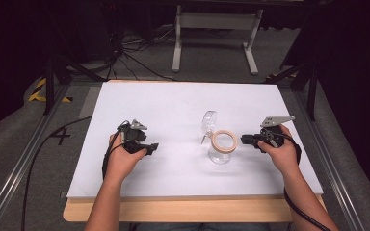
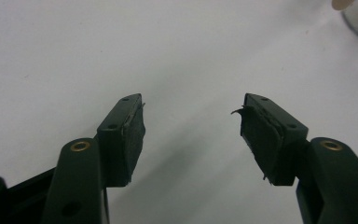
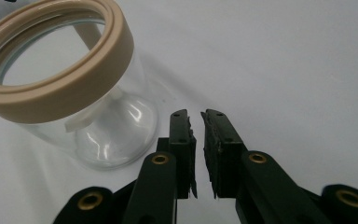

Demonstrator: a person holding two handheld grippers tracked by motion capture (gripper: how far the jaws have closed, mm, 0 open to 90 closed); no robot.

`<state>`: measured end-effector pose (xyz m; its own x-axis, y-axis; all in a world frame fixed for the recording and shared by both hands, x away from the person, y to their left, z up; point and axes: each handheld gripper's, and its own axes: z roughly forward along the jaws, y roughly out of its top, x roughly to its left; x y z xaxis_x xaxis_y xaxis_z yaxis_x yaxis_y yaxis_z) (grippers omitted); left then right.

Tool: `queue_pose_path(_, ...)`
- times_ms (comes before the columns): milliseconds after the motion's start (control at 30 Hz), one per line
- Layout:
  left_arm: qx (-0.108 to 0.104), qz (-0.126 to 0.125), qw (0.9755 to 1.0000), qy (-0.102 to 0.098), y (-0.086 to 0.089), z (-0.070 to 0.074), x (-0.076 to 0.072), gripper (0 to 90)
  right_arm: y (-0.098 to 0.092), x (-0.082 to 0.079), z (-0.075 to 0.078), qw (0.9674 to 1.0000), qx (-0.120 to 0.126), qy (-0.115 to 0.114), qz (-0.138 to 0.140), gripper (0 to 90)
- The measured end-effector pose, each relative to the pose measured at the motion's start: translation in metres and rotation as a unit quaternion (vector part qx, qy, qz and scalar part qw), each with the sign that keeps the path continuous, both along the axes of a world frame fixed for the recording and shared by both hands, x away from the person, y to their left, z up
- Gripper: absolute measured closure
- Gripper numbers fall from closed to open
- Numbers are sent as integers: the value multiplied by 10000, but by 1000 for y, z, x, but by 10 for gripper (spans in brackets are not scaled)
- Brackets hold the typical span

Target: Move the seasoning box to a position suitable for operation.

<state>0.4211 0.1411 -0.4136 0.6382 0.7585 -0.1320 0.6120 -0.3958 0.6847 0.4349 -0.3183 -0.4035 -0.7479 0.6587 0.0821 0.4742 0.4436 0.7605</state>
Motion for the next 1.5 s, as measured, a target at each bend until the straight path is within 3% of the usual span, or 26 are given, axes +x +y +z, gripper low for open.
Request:
queue_pose_path(100, -153, -23, 9999, 54, -2, 4, -2, 361, 1, -1, 0, 10000, 3, -24, 32, 841)
queue_pose_path(133, -217, 13, 9997, 94, -1, 8, -4, 343, 1, 0, -1, 10000, -13, -9, 73, 890)
queue_pose_path(467, -149, -132, 9998, 24, 0, 16, -11, 285, 9, 8, -13, 9997, 37, 95, 239, 896)
queue_pose_path(767, -22, -242, 9997, 14, -7, 13, -11, 280, 26, 9, -26, 9981, -120, 289, 523, 897)
queue_pose_path(900, -28, -240, 9997, 22, -7, 13, -11, 279, 30, 7, -26, 9980, -286, 220, 519, 898)
queue_pose_path(1167, -2, -229, 9997, 48, -9, 9, -9, 278, 32, -1, -23, 9964, -394, 332, 673, 899)
queue_pose_path(1300, -14, -268, 9996, 44, -13, 10, -7, 278, 36, -9, -21, 9941, -393, 521, 862, 898)
queue_pose_path(1500, -50, -353, 9994, 52, -19, 11, -4, 277, 46, -21, -17, 9914, -510, 507, 1094, 898)
